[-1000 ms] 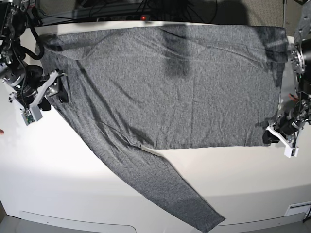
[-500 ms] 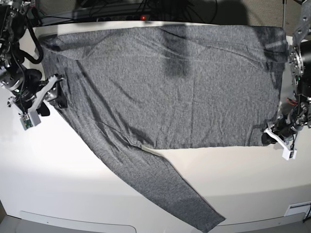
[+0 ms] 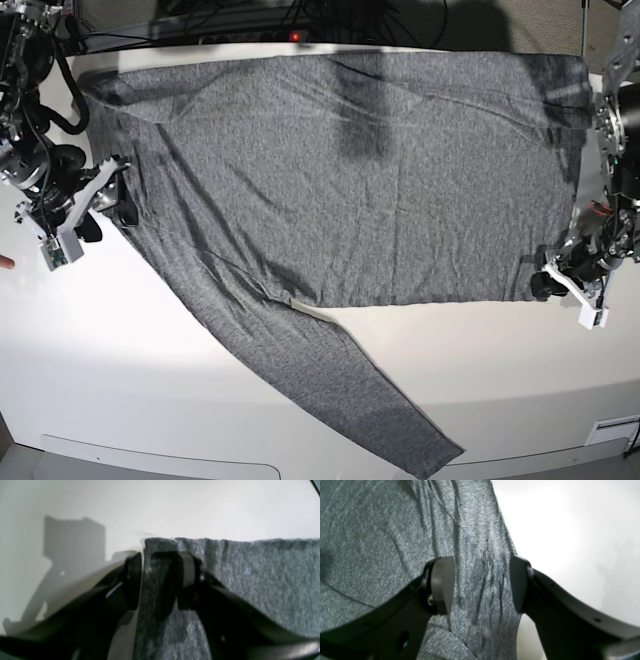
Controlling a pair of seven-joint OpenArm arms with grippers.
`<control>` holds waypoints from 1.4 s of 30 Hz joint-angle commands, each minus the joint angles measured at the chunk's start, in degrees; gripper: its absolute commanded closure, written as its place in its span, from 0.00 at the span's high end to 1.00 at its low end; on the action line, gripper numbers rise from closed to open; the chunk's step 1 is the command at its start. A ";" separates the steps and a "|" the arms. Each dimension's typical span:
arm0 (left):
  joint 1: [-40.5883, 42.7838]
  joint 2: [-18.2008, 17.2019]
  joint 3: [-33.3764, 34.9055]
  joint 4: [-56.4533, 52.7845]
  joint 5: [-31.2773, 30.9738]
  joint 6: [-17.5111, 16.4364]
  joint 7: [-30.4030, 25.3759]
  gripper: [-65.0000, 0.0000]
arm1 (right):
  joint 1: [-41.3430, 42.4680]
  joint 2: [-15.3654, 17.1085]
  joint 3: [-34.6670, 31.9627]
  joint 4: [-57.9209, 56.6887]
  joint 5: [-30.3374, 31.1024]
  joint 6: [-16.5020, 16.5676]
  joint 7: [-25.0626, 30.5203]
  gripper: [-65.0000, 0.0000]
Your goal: Fold the T-shirt properly
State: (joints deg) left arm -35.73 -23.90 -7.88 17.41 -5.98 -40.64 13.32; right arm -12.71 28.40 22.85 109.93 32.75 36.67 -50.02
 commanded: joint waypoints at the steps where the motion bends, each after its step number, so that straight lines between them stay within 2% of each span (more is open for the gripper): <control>1: -0.61 -1.62 0.11 -0.02 1.68 0.64 2.25 0.36 | 0.50 0.96 0.39 0.90 0.50 0.15 1.14 0.53; 8: -0.46 -4.04 0.11 -0.02 1.46 0.64 1.97 0.36 | 0.50 0.96 0.39 0.90 0.50 0.15 1.16 0.53; 11: -0.46 -3.17 0.11 -0.02 0.87 0.64 4.24 0.36 | 0.50 0.96 0.39 0.90 0.50 0.15 1.14 0.53; 15: -0.48 -1.07 0.11 -0.02 -3.17 0.64 5.35 0.36 | 0.50 0.96 0.39 0.90 0.50 0.15 1.11 0.53; 21: -0.48 1.79 0.11 -0.02 -3.06 0.64 8.15 0.36 | 0.50 0.96 0.39 0.90 0.48 0.15 1.09 0.53; 27: -0.48 1.97 0.11 -0.02 -3.06 0.64 9.18 0.35 | 0.50 0.96 0.39 0.90 0.46 0.17 1.09 0.53; 29: -0.48 1.79 0.11 -0.02 -3.06 0.64 9.20 0.28 | 0.50 0.98 0.39 0.90 0.46 0.17 1.11 0.53; 33: -0.46 1.84 0.11 -0.02 -3.06 0.64 9.18 0.02 | 0.50 0.96 0.39 0.90 0.48 0.17 1.18 0.53; 38: -0.46 1.81 0.11 -0.02 -3.08 0.64 7.76 0.00 | 0.52 0.98 0.39 -0.17 0.44 0.20 4.61 0.53; 42: -0.46 1.84 0.11 -0.02 -3.54 0.64 5.35 0.00 | 2.95 1.01 -0.59 -5.35 0.31 0.24 6.78 0.53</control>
State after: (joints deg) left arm -35.70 -21.89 -7.88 17.45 -11.07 -40.07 16.43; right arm -10.70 28.36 21.96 103.61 32.42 36.67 -44.84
